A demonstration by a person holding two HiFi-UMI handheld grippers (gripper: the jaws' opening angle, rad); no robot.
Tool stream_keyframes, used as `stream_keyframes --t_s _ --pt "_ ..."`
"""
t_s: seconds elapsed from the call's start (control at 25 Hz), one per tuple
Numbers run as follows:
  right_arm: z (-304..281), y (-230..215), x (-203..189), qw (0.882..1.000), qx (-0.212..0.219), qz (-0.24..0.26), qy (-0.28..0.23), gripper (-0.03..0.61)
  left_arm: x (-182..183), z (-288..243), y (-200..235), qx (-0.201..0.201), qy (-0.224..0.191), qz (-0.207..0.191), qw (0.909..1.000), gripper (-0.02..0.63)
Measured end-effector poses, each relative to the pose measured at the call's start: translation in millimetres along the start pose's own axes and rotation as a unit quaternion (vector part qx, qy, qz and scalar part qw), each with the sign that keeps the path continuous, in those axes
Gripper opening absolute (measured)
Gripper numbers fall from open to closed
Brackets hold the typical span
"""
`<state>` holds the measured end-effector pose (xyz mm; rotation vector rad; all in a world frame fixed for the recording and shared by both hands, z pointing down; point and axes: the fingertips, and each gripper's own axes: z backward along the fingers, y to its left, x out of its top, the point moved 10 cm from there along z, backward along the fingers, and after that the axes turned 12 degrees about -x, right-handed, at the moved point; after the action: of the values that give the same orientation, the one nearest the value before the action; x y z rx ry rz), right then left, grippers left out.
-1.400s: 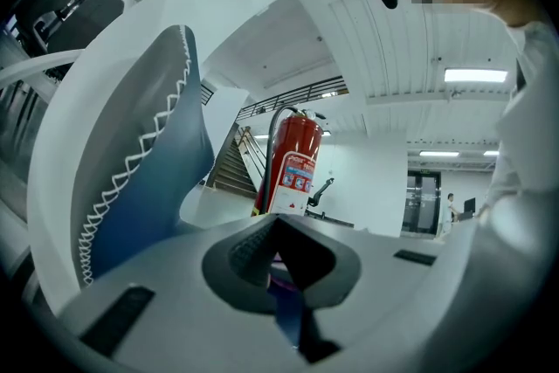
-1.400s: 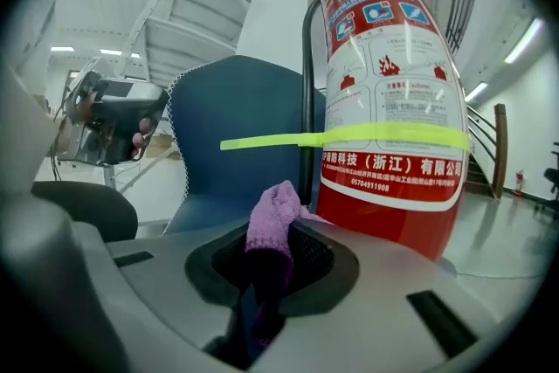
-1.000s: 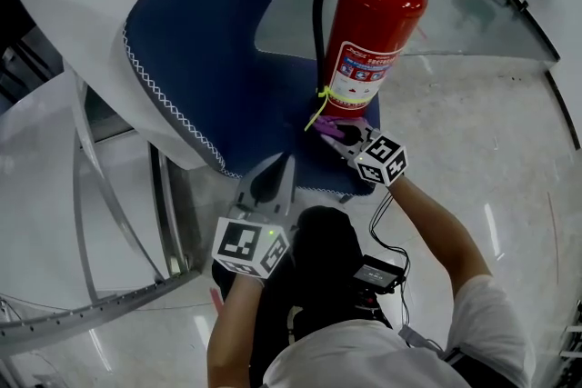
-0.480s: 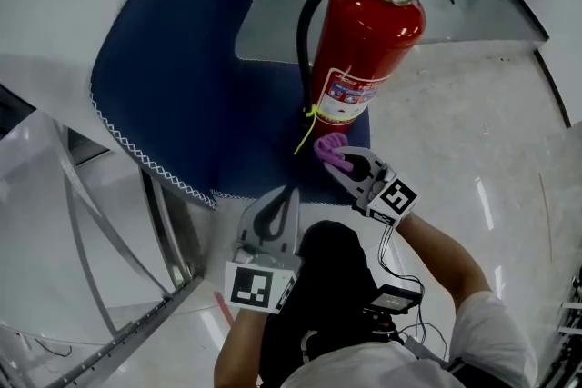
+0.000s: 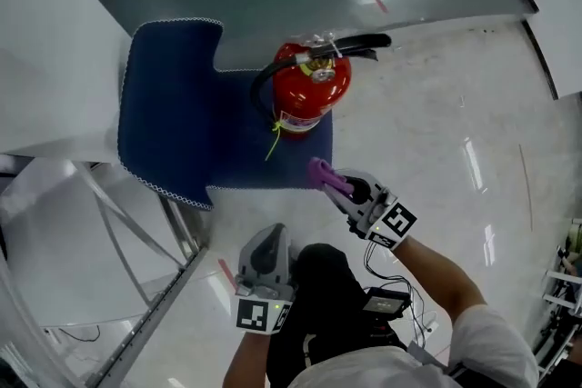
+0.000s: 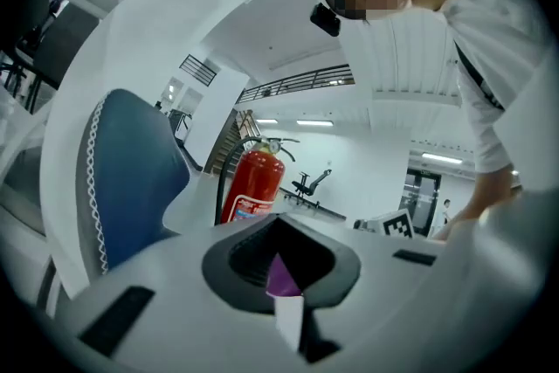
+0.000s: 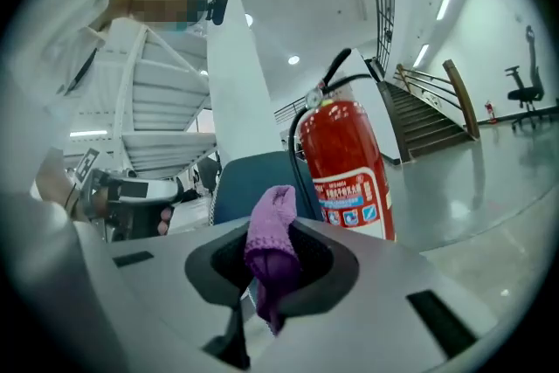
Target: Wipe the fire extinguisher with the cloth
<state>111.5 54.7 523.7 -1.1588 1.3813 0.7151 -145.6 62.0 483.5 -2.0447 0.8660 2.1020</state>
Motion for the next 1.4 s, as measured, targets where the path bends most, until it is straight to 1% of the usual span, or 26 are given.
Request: stream_keyframes --t_s 0.12,0.24,0.36,0.48,0.6,0.68,0.8,0.92,1.04,1.12,1.24,1.4 --pt "32.0 6.7 52.2 1.0 -0.014 -0.015 0.001 0.058 47.9 13.6 -30.7 0.019 0.014 -0.008 0.9997 0.005" --pt "57.9 12.8 105.1 0.999 -0.022 -0.025 0.005 0.058 94.8 21.0 -54.9 0.043 0.012 -0.006 0.999 0.005" --pt "79.4 17.2 151.5 0.999 -0.031 -0.026 0.01 0.058 133.1 17.5 -76.6 0.06 0.015 -0.006 0.9981 0.005" --pt "95.2 15.9 183.3 1.0 -0.028 -0.007 -0.005 0.058 159.3 8.4 -96.8 0.082 0.016 -0.011 0.9965 0.005" --pt "95.5 2.6 202.3 1.0 -0.016 0.008 -0.019 0.058 166.0 -8.4 -109.2 0.124 -0.003 -0.022 0.992 0.005" --pt "90.2 -9.8 210.3 1.0 -0.002 0.018 -0.017 0.058 167.2 -20.6 -117.7 0.159 -0.019 -0.032 0.9866 0.005" --pt "90.0 -32.4 220.2 0.999 0.037 0.023 -0.012 0.058 169.4 -43.7 -138.6 0.212 -0.035 -0.034 0.976 0.005" --pt "103.1 -61.2 224.7 0.997 0.078 0.02 -0.01 0.058 166.9 -71.1 -165.8 0.272 -0.049 -0.033 0.9606 0.005" --pt "112.9 -97.8 238.6 0.993 0.113 0.037 -0.001 0.058 168.0 -104.9 -192.4 0.323 -0.075 -0.037 0.9427 0.005" --pt "121.0 -113.3 244.9 0.992 0.119 0.039 0.006 0.058 172.1 -116.6 -209.6 0.343 -0.078 -0.034 0.9356 0.005" --pt "127.3 -127.9 250.3 0.993 0.112 0.03 0.004 0.058 179.8 -124.1 -227.4 0.359 -0.071 -0.035 0.9302 0.005" --pt "117.5 -143.4 244.6 0.992 0.115 0.052 -0.002 0.058 177.1 -132.8 -232.2 0.377 -0.074 -0.041 0.9225 0.005"
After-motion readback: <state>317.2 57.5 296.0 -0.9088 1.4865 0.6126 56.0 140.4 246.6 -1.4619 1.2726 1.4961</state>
